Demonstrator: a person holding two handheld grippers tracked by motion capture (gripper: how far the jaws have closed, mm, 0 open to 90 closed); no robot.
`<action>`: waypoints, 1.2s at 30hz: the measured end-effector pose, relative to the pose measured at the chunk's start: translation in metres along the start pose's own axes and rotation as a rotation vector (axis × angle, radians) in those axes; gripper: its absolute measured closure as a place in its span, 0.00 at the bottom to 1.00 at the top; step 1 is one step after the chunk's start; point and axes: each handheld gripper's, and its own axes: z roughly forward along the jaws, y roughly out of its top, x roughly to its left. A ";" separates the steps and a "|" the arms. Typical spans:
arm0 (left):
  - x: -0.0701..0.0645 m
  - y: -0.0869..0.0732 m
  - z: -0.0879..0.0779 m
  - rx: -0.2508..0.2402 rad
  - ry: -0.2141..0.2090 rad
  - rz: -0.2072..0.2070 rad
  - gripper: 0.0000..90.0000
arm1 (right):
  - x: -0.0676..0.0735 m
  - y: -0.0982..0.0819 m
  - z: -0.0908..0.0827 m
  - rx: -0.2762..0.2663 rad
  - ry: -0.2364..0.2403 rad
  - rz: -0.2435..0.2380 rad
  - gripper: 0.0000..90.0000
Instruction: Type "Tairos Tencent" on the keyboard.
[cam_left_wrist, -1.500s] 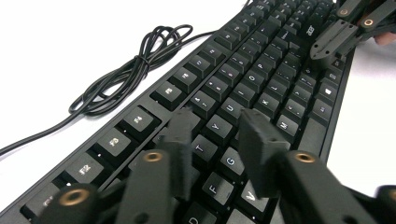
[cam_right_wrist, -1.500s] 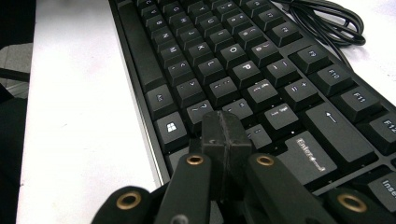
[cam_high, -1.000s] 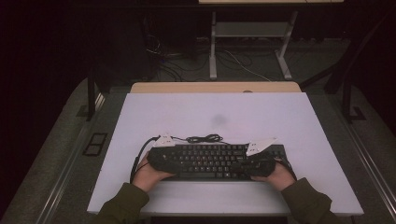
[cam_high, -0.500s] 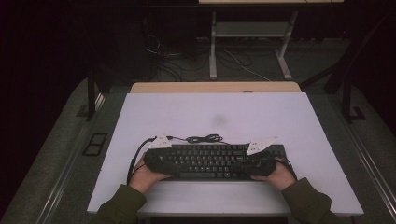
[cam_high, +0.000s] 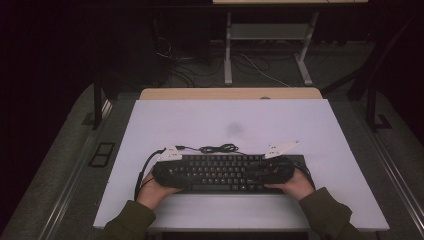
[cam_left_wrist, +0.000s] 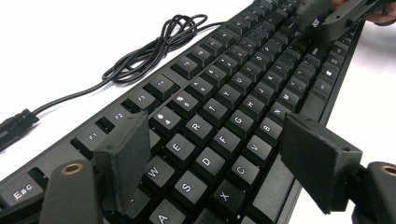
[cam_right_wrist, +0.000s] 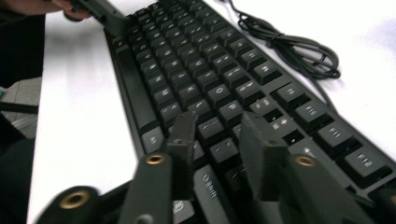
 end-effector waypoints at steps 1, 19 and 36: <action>0.000 0.000 -0.001 -0.001 0.002 0.000 0.28 | -0.001 0.001 0.001 -0.003 -0.004 0.006 0.67; 0.003 -0.003 -0.007 -0.002 0.030 0.002 0.66 | -0.009 0.014 0.016 -0.068 -0.033 0.038 0.40; 0.009 0.001 -0.001 0.014 0.015 0.005 0.99 | -0.010 0.029 0.036 -0.092 -0.050 0.022 0.34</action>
